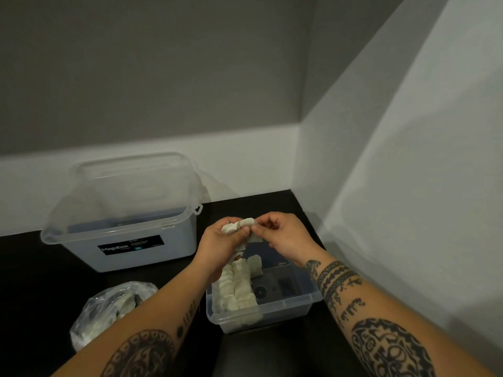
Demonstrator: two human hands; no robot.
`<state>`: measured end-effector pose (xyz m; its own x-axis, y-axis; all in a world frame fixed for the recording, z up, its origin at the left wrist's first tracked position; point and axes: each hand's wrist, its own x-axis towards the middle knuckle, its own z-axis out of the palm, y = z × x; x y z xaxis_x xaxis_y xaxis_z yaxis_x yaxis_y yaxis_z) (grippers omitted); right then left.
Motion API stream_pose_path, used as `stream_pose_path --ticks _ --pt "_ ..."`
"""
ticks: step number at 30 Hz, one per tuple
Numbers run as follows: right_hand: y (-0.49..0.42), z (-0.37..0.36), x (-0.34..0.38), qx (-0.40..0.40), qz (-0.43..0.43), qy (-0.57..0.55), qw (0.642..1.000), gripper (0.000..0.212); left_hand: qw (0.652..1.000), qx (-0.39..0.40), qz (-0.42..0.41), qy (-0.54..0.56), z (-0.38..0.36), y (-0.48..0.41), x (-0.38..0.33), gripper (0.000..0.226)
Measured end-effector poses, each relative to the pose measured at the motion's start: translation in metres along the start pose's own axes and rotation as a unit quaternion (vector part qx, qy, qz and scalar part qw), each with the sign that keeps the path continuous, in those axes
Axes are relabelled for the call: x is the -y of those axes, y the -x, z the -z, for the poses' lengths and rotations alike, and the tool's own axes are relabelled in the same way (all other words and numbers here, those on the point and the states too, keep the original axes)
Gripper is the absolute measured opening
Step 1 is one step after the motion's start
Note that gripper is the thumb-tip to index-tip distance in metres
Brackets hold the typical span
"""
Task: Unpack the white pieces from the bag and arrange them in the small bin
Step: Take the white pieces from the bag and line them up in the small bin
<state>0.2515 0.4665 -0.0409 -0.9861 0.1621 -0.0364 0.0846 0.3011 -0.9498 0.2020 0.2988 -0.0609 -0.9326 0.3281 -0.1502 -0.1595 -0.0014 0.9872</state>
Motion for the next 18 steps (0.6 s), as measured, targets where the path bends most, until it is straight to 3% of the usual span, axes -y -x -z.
stream_pose_path --ticks 4,7,14,18 --pt "-0.003 -0.002 -0.004 -0.01 0.001 0.047 0.999 0.012 1.0 -0.01 -0.006 -0.006 0.004 -0.002 0.001 0.013" --pt "-0.005 -0.005 -0.013 -0.019 -0.046 0.116 0.992 0.009 0.998 -0.058 -0.016 -0.019 0.009 -0.007 -0.001 0.016" --pt "-0.013 -0.028 -0.051 0.026 -0.221 0.281 0.934 0.01 0.996 -0.092 -0.007 -0.016 0.016 -0.012 0.005 0.015" --pt "-0.023 -0.043 -0.068 0.044 -0.237 0.342 0.908 0.021 0.996 -0.092 0.003 -0.016 0.017 -0.012 0.005 0.014"
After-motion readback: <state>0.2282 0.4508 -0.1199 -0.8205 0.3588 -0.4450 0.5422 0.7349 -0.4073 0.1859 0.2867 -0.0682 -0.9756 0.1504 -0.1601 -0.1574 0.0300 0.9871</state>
